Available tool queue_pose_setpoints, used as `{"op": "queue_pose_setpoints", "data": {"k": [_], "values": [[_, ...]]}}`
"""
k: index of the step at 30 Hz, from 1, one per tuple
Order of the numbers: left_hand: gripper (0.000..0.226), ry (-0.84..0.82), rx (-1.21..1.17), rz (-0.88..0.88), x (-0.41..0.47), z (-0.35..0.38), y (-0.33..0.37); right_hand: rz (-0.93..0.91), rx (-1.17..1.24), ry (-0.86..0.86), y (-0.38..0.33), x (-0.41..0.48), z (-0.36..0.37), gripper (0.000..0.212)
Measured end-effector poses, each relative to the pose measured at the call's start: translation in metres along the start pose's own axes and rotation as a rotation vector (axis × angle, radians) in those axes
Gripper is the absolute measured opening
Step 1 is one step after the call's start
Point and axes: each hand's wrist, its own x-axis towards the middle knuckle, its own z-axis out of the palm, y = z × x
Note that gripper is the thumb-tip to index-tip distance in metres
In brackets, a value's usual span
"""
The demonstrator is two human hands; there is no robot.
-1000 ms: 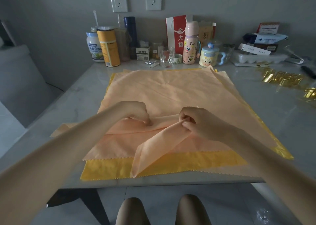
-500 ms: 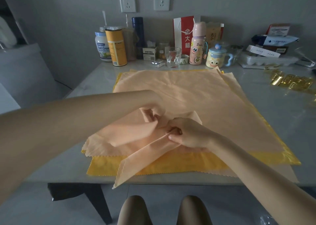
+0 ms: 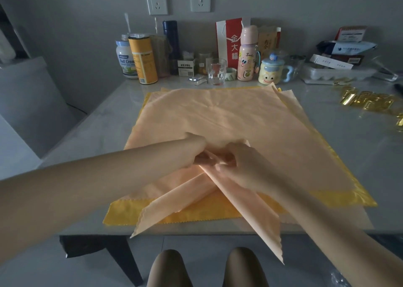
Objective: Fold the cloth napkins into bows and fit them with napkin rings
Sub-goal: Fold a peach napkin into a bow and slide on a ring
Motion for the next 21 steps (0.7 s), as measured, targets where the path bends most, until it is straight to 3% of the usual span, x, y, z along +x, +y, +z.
{"op": "queue_pose_setpoints", "data": {"k": [3, 5, 6, 8, 10, 11, 12, 16, 21], "values": [[0.017, 0.086, -0.232, -0.045, -0.003, 0.003, 0.000, 0.047, -0.161, 0.189, -0.008, -0.022, 0.013, 0.045], [0.010, 0.106, -0.328, -0.043, -0.002, 0.003, -0.004, 0.064, -0.132, 0.165, -0.003, -0.028, 0.017, 0.035], [0.017, 0.128, -0.279, -0.013, 0.001, 0.002, -0.006, 0.088, -0.119, 0.127, 0.001, -0.027, 0.015, 0.030], [0.031, 0.212, 0.177, 0.186, 0.002, 0.001, -0.011, 0.134, -0.084, 0.042, 0.008, -0.025, 0.009, 0.032], [0.036, 0.280, 0.751, 0.567, -0.005, 0.002, -0.012, 0.153, -0.026, -0.001, 0.014, -0.022, 0.005, 0.034], [0.036, 0.266, 0.935, 0.698, -0.005, 0.004, -0.012, 0.150, -0.022, -0.013, 0.017, -0.022, 0.004, 0.032], [0.033, 0.217, 1.049, 0.719, -0.005, 0.007, -0.009, 0.142, -0.020, -0.019, 0.019, -0.022, 0.006, 0.030], [0.028, -0.137, 1.021, 0.359, 0.001, 0.018, 0.011, 0.095, 0.043, -0.002, 0.021, -0.020, 0.008, 0.026], [0.020, -0.321, 1.025, 0.326, 0.009, 0.016, 0.029, 0.083, 0.125, 0.034, 0.030, -0.015, 0.000, 0.040]]}}
